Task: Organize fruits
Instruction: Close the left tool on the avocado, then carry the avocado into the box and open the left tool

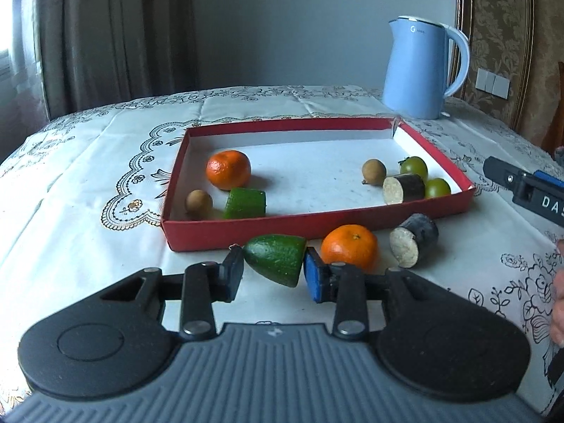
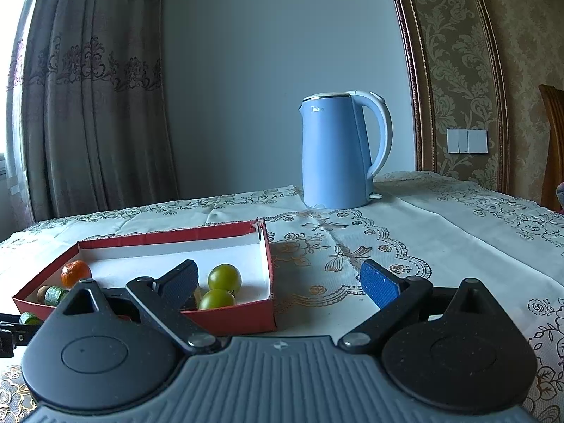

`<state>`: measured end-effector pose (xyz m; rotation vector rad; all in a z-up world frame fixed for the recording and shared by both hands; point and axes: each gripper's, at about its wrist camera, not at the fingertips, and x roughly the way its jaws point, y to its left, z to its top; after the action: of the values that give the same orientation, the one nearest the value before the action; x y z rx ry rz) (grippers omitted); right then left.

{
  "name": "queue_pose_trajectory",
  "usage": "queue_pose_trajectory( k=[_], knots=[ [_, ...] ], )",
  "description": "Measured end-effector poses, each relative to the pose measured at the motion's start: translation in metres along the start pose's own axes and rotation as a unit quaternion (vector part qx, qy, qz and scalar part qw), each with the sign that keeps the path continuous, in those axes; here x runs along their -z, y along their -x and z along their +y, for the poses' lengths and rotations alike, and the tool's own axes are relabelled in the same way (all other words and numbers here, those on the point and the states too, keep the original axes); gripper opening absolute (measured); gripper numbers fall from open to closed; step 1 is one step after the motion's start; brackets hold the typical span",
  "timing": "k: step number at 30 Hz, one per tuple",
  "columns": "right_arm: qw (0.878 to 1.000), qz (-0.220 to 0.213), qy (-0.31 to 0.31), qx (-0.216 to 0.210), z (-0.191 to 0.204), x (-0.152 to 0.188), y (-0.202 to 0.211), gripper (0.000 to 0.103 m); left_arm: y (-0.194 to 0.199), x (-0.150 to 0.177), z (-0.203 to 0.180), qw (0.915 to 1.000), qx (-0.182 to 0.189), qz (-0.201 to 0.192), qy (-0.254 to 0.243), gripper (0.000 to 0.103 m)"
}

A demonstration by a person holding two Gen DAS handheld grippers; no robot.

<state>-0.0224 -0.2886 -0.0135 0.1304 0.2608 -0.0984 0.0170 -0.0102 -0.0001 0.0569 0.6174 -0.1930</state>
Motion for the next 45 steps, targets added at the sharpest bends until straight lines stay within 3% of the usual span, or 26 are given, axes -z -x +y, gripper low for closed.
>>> queue_pose_trajectory(
  k=[16,30,45],
  knots=[
    [1.0,-0.001,0.001,0.003,0.001,0.001,0.0,0.099,-0.009,-0.04,0.001,0.9991,-0.031,-0.027,-0.003,0.033],
    [1.0,0.005,0.007,0.007,0.002,0.001,0.001,0.1,-0.055,-0.082,-0.005,0.9992,-0.028,-0.026,0.004,0.033],
    [1.0,0.014,0.012,0.011,0.004,0.0,-0.002,0.1,-0.12,-0.099,-0.014,0.9978,-0.066,-0.003,0.007,0.033]
  ],
)
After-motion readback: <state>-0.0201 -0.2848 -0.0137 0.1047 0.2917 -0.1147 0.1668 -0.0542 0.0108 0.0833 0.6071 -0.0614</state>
